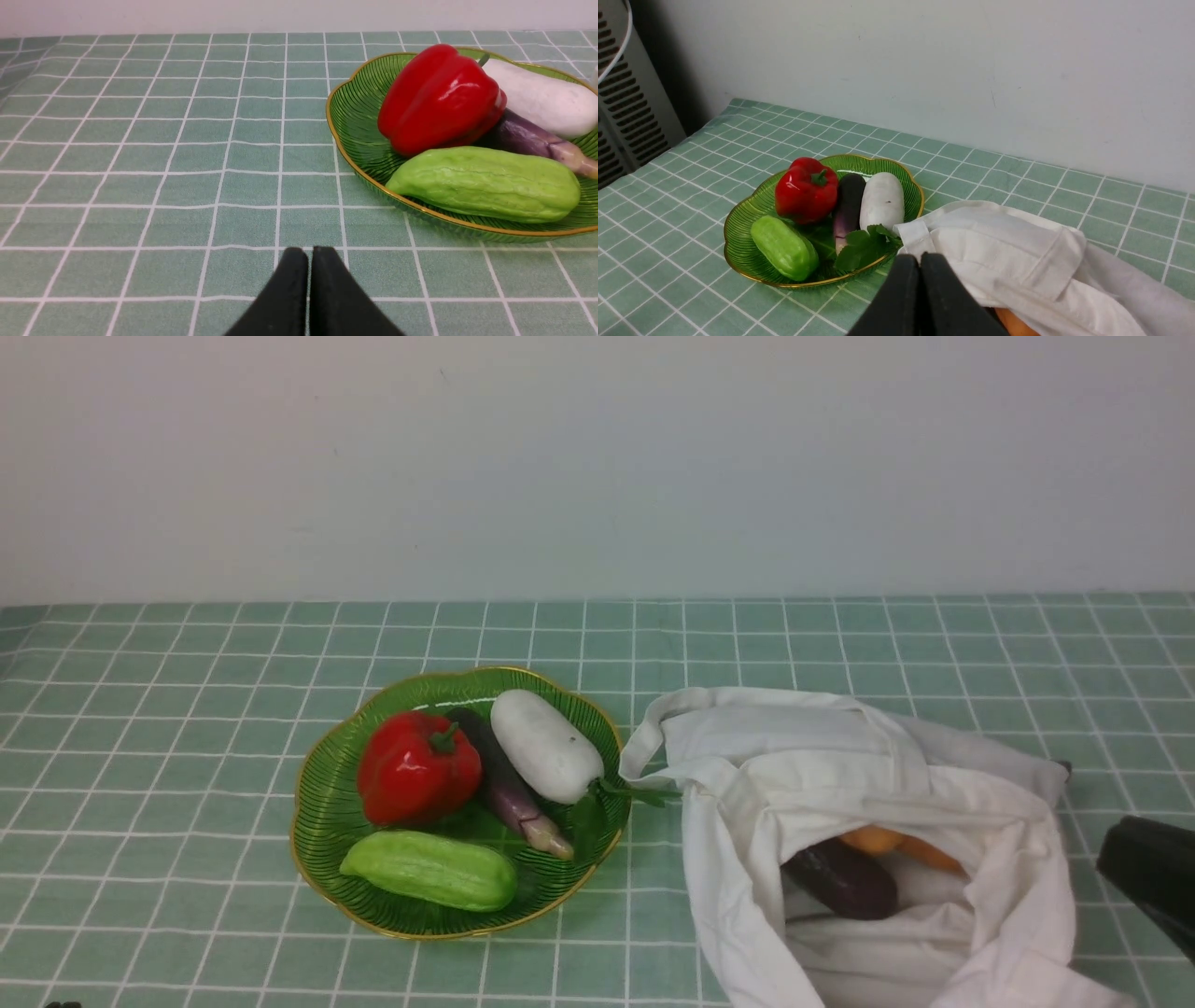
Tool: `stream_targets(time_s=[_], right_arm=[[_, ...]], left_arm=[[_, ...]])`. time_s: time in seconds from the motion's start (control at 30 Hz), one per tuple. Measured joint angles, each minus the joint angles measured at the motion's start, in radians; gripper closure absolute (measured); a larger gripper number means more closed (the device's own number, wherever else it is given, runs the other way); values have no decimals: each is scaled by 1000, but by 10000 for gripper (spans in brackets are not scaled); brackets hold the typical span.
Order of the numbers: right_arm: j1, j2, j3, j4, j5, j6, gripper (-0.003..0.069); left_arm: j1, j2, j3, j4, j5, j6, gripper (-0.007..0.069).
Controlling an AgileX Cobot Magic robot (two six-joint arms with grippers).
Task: Take vegetables from cloth bag on blue coffee tablecloth place on plate.
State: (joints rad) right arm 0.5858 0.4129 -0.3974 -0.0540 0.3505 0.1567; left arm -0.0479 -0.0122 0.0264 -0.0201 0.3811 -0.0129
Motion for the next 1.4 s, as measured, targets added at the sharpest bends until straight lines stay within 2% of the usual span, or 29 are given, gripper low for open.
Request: stream_targets(time_s=[0.2, 0.3, 0.37, 0.5, 0.7, 0.87, 1.4], right_arm=[[0, 0, 4, -1, -6, -6, 673], [-27, -29, 54, 3, -23, -56, 673], [-75, -63, 94, 22, -25, -97, 673], [-236, -173, 188, 84, -24, -157, 673], [-472, -352, 338, 87, -20, -189, 673], [-565, -420, 415, 85, -7, -188, 673], [-588, -421, 424, 81, 6, -184, 673]], left_arm=[[0, 0, 0, 0, 0, 0, 632], [0, 0, 0, 0, 0, 0, 632], [0, 0, 0, 0, 0, 0, 632], [0, 0, 0, 0, 0, 0, 632], [0, 0, 0, 0, 0, 0, 632], [0, 0, 0, 0, 0, 0, 632], [0, 0, 0, 0, 0, 0, 632]])
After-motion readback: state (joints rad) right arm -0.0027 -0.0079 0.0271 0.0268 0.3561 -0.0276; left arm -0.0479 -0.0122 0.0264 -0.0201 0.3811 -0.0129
